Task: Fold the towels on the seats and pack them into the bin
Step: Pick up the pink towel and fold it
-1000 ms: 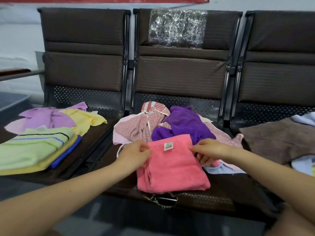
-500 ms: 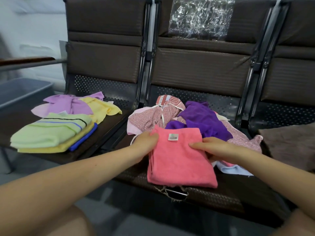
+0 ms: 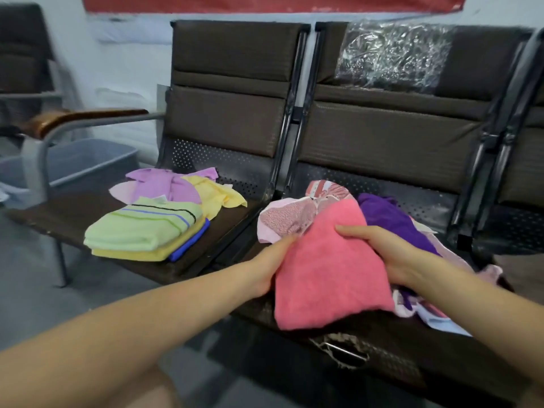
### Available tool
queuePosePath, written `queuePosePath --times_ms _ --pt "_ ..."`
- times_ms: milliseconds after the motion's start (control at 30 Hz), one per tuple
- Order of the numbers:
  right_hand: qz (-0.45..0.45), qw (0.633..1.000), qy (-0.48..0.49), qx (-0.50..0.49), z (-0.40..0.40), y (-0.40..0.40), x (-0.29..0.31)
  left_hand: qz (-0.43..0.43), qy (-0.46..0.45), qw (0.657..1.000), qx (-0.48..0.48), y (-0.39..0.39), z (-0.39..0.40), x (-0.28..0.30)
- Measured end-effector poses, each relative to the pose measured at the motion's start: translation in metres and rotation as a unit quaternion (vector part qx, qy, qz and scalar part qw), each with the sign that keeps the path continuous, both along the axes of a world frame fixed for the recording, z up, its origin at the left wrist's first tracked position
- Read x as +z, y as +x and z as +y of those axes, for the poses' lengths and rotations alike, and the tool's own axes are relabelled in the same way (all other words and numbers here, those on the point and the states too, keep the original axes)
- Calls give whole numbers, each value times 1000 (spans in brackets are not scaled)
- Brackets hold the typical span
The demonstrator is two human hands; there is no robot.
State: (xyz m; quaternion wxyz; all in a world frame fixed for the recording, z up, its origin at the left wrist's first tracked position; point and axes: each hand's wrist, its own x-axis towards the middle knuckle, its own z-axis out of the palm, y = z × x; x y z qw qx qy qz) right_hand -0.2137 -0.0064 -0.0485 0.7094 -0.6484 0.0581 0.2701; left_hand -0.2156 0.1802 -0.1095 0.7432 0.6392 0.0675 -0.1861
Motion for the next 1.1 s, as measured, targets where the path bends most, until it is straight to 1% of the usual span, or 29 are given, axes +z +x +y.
queuePosePath --times_ms 100,200,300,433,500,533,600,633,667,700,733,767,800,833,867,933,967,1033,1100 --pt "-33 999 41 -9 35 6 20 -24 -69 997 17 -4 24 22" --pt "-72 996 48 0 78 19 40 3 -135 989 65 -1 64 41" --pt "-96 994 57 5 125 39 55 16 -130 988 81 1 123 59" --pt "-93 990 103 38 200 65 66 -59 -86 983 151 5 220 94" --pt "-109 990 77 36 239 77 54 -80 -39 978 189 8 262 100" --pt "-121 991 55 29 257 83 42 -76 5 977 199 10 277 99" --pt "-127 991 20 35 290 90 7 -48 132 968 208 16 304 85" --pt "-113 992 0 53 302 92 -14 -20 228 949 216 21 315 73" --pt "-96 993 -21 70 314 88 -32 10 340 915 219 23 324 61" --pt "-98 991 -55 76 319 80 -44 30 451 868 207 24 329 49" --pt "-132 983 -103 75 321 77 -57 28 541 819 191 23 328 41" --pt "-183 966 -163 77 320 73 -67 4 591 786 183 23 323 33" --pt "-226 945 -224 71 317 75 -75 -23 602 776 186 23 318 29" --pt "-241 933 -261 56 313 73 -80 -45 601 776 188 25 314 23" --pt "-236 935 -259 49 310 74 -85 -56 603 774 184 26 310 18" --pt "-222 960 -163 45 306 74 -95 -56 604 778 164 30 307 4" --pt "-226 965 -127 43 306 74 -98 -54 599 782 165 32 308 -1" --pt "-234 968 -88 25 311 73 -101 -75 567 797 196 33 315 -6" --pt "-220 974 -63 3 326 76 -102 -91 540 802 239 34 330 -5"
